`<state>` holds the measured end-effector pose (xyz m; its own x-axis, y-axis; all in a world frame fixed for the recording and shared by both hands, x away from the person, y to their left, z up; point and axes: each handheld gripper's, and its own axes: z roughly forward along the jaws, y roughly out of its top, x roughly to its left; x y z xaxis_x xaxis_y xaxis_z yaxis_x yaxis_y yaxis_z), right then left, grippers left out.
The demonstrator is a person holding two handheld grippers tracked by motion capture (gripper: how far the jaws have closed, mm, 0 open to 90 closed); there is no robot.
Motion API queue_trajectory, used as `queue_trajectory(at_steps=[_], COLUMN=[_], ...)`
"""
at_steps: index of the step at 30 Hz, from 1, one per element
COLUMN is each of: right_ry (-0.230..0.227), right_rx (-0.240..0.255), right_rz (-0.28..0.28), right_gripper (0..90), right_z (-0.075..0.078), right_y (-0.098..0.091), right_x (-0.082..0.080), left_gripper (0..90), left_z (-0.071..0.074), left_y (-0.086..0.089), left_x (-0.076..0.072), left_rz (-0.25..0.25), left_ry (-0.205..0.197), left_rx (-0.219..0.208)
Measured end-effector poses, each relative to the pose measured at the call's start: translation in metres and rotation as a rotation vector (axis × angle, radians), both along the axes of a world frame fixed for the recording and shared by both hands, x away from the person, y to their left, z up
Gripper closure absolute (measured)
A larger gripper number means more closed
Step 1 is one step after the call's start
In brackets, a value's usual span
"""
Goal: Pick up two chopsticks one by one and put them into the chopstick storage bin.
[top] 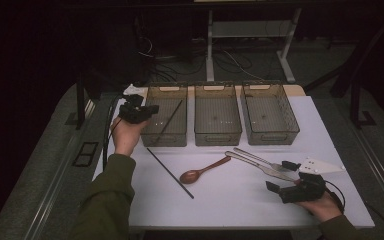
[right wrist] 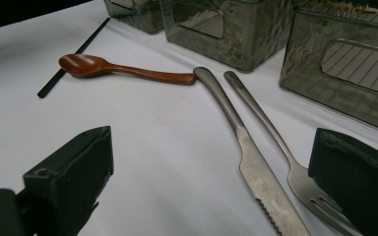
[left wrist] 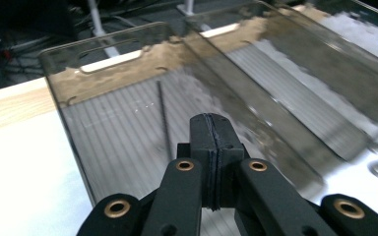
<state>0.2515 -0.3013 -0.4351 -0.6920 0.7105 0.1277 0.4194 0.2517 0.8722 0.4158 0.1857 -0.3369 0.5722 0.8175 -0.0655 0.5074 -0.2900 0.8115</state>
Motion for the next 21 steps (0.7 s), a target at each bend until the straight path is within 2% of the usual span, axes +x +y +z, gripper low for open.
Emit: queue_trajectory(at_steps=[4,10,16,21], right_ry=[0.002,0.002,0.003,0.005], right_rx=[-0.001,-0.005,-0.005,-0.006], right_rz=[-0.001,-0.001,-0.003,-0.003], right_gripper=[2.5,2.5,2.5,2.5], right_z=[0.0,0.0,0.0,0.0], right_y=[0.001,0.001,0.001,0.001], right_x=[0.0,0.0,0.0,0.0], left_gripper=[88.7,88.6,88.4,78.1], left_z=[-0.003,-0.025,-0.048,-0.068], left_y=[0.0,0.001,0.006,0.008], left_x=[-0.029,-0.059,-0.075,-0.076], left_rz=[-0.025,-0.033,-0.004,0.043], left_ry=[-0.002,0.034,0.078,0.106], left_rx=[0.024,0.048,0.062,0.085])
